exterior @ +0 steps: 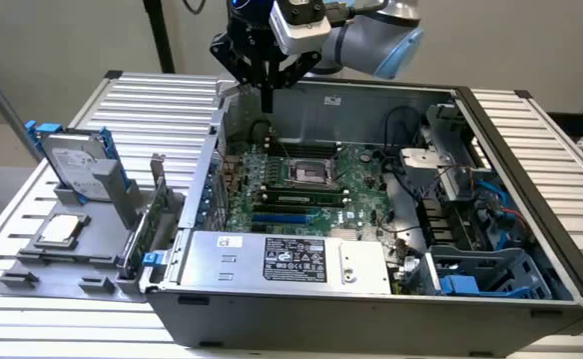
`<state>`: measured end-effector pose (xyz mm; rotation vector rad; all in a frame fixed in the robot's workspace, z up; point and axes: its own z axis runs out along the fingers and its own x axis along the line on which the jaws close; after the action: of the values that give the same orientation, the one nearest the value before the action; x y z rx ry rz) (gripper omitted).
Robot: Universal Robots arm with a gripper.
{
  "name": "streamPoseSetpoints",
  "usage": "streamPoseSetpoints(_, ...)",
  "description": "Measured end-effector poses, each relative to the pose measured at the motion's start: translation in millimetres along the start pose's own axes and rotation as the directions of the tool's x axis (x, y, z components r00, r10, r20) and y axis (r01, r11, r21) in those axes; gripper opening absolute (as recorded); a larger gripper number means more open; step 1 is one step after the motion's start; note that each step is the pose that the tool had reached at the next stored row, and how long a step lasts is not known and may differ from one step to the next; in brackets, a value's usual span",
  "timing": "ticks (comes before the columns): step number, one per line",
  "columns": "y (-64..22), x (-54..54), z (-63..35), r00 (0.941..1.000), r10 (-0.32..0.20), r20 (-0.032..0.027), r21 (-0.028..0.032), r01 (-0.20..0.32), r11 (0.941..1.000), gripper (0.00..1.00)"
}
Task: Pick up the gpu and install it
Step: 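Reach for the gpu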
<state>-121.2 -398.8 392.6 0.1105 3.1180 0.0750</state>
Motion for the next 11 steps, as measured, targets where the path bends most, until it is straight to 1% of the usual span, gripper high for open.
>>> streamPoseSetpoints(11,0.0,0.0,0.0,1.0,0.0,-0.0001,0.0,0.0,1.0,0.11)
